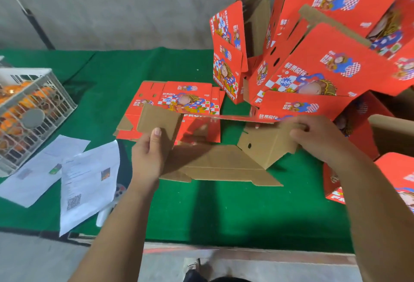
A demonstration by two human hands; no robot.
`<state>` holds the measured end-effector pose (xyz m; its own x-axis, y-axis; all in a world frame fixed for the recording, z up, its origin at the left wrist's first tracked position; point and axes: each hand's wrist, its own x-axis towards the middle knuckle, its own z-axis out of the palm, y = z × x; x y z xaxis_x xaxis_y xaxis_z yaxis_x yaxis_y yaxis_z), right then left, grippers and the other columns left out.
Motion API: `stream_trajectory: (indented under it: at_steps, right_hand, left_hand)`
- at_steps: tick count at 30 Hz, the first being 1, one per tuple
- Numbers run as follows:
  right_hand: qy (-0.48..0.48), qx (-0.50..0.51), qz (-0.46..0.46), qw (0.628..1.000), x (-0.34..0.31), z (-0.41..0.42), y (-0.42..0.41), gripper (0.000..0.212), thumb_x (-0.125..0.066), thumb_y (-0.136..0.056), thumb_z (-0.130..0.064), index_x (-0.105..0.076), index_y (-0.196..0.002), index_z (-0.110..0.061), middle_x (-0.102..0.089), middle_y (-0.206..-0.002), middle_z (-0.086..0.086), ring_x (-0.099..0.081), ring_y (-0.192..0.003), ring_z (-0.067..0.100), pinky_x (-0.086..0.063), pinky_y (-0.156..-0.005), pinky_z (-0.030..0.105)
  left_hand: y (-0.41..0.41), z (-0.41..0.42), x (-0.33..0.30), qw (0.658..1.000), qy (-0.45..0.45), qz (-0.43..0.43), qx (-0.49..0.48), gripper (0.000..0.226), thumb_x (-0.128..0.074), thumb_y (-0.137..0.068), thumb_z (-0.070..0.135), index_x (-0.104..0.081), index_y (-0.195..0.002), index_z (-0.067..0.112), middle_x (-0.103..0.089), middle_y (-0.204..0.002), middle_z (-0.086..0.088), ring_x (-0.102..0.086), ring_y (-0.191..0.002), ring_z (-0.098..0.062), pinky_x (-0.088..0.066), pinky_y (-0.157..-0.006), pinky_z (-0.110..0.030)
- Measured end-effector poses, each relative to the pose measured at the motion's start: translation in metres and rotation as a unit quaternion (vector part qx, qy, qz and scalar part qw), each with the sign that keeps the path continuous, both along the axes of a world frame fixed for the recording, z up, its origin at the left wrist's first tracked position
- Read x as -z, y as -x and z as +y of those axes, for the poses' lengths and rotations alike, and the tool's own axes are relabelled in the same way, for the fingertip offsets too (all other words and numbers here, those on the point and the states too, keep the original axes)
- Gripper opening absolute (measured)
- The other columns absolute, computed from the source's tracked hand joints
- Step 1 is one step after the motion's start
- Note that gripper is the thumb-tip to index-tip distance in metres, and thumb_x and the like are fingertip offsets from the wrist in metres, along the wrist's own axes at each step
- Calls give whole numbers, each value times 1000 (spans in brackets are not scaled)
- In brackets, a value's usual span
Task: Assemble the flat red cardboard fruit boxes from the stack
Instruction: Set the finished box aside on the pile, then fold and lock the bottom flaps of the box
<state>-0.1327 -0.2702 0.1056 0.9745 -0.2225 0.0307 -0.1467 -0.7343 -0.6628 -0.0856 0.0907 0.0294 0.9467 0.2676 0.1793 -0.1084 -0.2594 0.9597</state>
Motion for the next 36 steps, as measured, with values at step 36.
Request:
stream_trajectory:
  at_steps: [36]
  right_hand:
    - [-581,186,-62,790,63,28,1,20,-58,-101,-11,-68,-117,-17,-78,-86,5,-74,-67,20,-56,-60,30]
  left_hand:
    - [-26,-56,-19,977,7,-64,-201,23,-45,-100,13,-52,-83,-2,-52,-89,-16,-43,-86,-22,-35,-78,-40]
